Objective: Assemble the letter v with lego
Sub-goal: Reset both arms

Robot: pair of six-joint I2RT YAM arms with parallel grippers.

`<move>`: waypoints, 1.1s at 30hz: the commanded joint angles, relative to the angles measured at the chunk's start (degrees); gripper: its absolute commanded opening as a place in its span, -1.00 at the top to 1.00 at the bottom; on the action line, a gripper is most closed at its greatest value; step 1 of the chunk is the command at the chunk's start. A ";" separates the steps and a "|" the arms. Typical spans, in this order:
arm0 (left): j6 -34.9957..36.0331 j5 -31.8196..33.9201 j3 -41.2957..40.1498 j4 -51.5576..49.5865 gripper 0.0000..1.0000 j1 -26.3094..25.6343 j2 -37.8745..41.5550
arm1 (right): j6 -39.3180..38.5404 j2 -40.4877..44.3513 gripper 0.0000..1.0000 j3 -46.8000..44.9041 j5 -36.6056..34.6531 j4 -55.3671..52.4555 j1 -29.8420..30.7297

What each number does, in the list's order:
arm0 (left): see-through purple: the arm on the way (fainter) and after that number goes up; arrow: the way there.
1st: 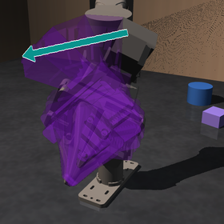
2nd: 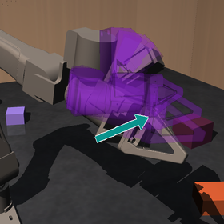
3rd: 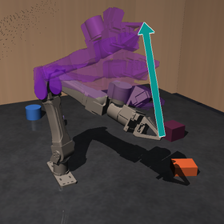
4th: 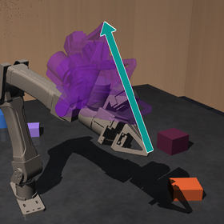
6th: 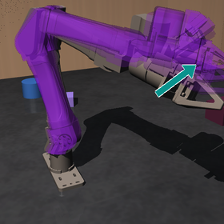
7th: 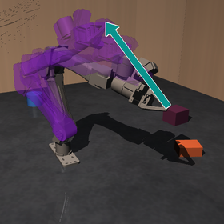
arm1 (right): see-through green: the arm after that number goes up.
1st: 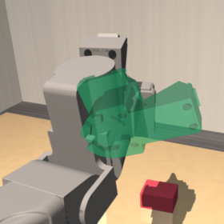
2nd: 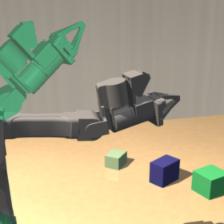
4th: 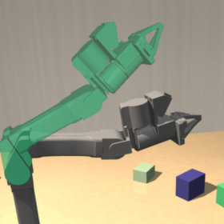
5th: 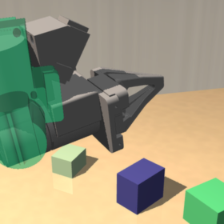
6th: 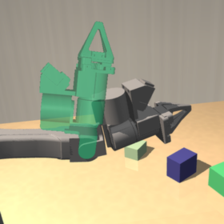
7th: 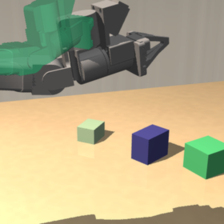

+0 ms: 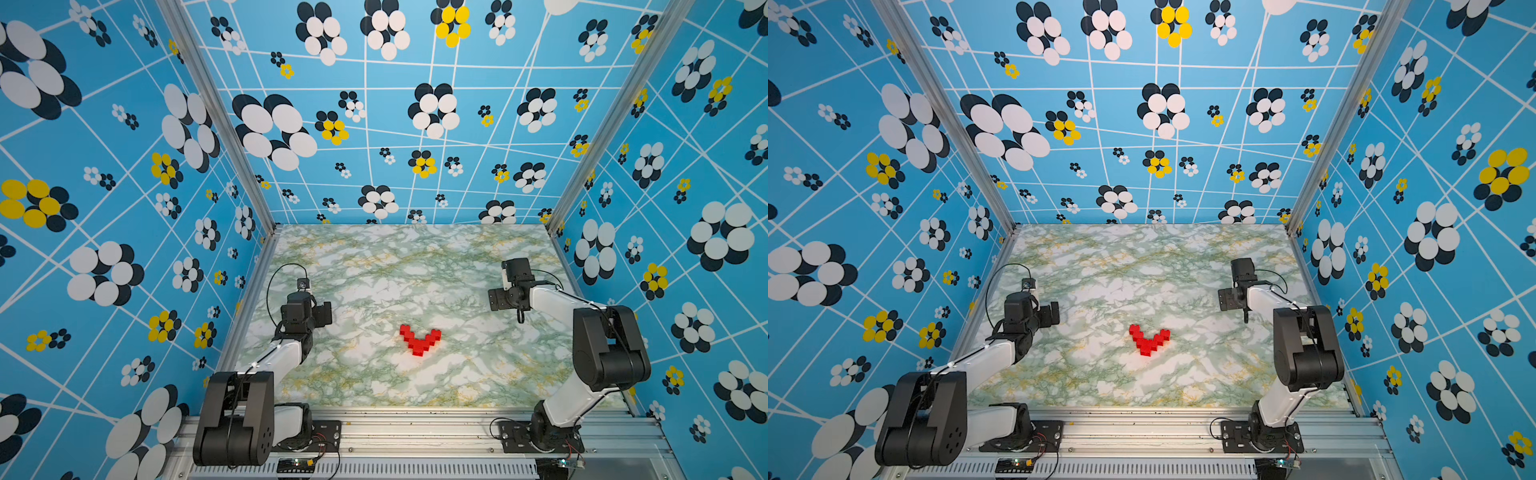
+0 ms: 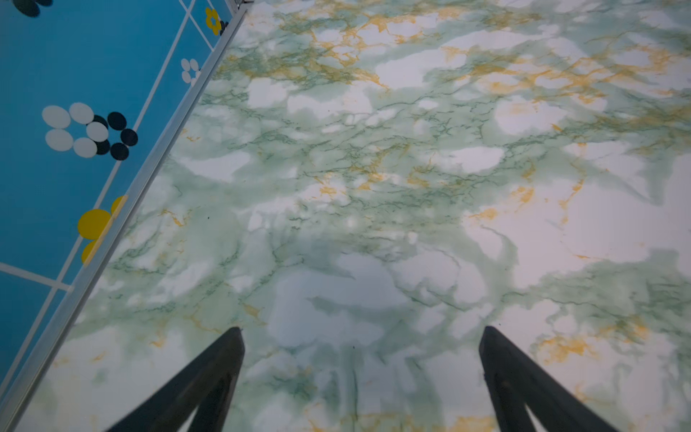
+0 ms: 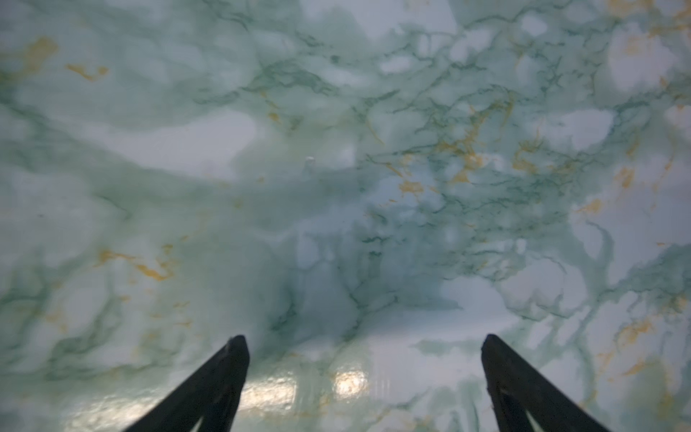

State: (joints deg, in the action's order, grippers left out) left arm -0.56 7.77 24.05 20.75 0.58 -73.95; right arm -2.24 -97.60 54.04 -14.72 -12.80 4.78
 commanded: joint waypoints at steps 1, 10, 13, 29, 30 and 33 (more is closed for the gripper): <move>2.27 -2.67 0.46 11.54 -0.99 1.09 -2.44 | 2.23 0.04 -0.98 -1.05 -5.33 11.59 0.24; 3.10 -7.95 2.67 12.57 -0.99 2.32 -5.73 | 2.27 4.30 -0.98 -9.02 -0.82 26.79 -0.57; 3.72 -9.07 0.72 14.65 -0.99 2.27 -4.34 | 2.13 8.26 -0.98 -15.24 0.00 34.41 -0.63; 3.93 -8.67 -5.57 22.63 -0.99 2.05 -0.33 | 4.10 10.74 -0.98 -30.36 4.41 58.73 -3.37; 3.82 -8.71 -5.67 22.81 -0.99 2.13 -0.24 | 4.13 10.78 -0.98 -30.39 4.39 58.52 -3.37; 3.64 -8.86 -5.18 22.07 -0.99 2.28 -0.41 | 3.95 11.08 -0.98 -30.21 4.45 57.59 -3.37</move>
State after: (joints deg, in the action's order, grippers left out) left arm 2.66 -0.30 19.14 41.71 2.39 -75.53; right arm 0.91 -86.59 23.75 -11.40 42.00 1.45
